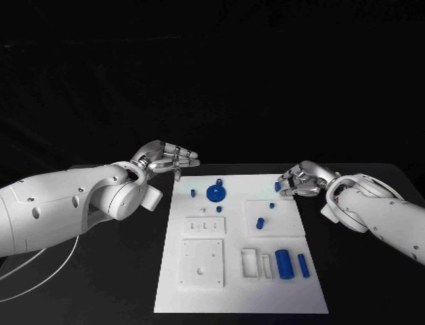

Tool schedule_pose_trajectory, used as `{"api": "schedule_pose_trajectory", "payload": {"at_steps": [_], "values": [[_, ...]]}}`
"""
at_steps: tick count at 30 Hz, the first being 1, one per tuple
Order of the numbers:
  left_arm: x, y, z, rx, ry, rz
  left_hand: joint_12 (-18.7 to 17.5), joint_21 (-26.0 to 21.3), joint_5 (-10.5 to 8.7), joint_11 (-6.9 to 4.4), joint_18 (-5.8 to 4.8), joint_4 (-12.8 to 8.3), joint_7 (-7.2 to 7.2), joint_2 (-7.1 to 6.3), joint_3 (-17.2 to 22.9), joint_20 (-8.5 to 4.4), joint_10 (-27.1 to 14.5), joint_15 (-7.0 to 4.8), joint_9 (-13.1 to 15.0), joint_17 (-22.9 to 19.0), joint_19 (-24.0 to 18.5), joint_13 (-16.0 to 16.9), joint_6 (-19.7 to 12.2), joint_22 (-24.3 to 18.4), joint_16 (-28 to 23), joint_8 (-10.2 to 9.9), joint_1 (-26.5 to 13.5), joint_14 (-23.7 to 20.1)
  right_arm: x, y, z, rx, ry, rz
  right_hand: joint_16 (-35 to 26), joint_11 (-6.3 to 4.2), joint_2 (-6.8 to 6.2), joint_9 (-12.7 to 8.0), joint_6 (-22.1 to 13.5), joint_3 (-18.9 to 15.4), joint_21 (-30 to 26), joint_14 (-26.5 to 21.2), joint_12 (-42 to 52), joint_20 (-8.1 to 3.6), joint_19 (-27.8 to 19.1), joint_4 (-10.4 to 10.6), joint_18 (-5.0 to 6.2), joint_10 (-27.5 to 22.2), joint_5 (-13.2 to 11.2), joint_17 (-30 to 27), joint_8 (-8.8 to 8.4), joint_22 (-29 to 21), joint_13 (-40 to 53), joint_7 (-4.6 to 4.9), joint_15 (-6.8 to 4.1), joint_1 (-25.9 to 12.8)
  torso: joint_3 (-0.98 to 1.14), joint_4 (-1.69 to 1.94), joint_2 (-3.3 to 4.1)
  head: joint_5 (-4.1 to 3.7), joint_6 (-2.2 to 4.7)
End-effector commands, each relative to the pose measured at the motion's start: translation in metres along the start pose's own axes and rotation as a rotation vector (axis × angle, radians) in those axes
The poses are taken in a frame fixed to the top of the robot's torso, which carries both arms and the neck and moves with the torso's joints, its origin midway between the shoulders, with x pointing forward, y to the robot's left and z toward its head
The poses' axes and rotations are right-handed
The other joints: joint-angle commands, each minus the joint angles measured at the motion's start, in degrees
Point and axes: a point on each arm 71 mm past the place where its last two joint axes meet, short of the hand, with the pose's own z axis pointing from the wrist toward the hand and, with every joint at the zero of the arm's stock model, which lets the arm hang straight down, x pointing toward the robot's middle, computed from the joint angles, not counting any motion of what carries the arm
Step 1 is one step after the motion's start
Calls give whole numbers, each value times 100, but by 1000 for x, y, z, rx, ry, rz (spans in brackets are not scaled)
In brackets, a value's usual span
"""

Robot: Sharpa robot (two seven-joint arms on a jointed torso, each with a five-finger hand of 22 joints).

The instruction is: Assemble the parts on the task board

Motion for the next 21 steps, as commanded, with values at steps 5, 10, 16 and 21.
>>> {"api": "schedule_pose_trajectory", "payload": {"at_steps": [5, 10, 16, 21], "values": [[3, -2, 1, 11, 18, -9, -2, -27, 15, -10, 103, -7, 2, -7, -18, -3, -39, 1, 1, -3, -35, 5, -52, -6, 27, -3, -13, 19, 5, 3, 2, -12, 16, 1, 11, 6, 42, -3, 76, 20, 31, -18, 36, 29, 251, 45, -11, -5, -82, 18, -2, 779, 130, 7, 35, -75, 3, -7, -3, 7, -7], [3, -2, 1, 11, 18, -9, -2, -27, 15, -10, 103, -7, 2, -7, -18, -3, -39, 1, 1, -3, -35, 5, -52, -6, 27, -3, -13, 19, 7, 4, 4, -12, 16, 3, 10, 9, 68, -3, 127, 41, 25, -18, 40, 31, 251, 69, -8, -5, -125, 19, -2, 777, 133, 6, 37, -82, 5, -3, -2, 0, -9], [3, -1, 1, 10, 18, -9, -2, -23, 13, -11, 104, -16, 4, 15, -34, -3, -36, 0, 1, -4, -30, 5, -54, -8, 31, -3, -8, 22, 8, 5, 4, -9, 7, 3, 15, 11, 125, -4, 229, 115, 31, -14, 64, 34, 253, 109, -6, 6, -232, 25, -4, 778, 148, 2, 39, -116, 7, -1, -2, 3, -16], [3, -1, 1, 10, 19, -9, -2, -23, 13, -11, 104, -16, 4, 15, -34, -3, -36, 0, 1, -4, -30, 5, -54, -8, 31, -3, -8, 22, 9, 5, 5, -5, 0, 4, 22, -5, 163, -3, 346, 226, 37, -13, 77, 25, 256, 142, -10, 14, -355, 32, -4, 779, 157, -26, 29, -150, 7, -9, -3, 6, -15]]}}
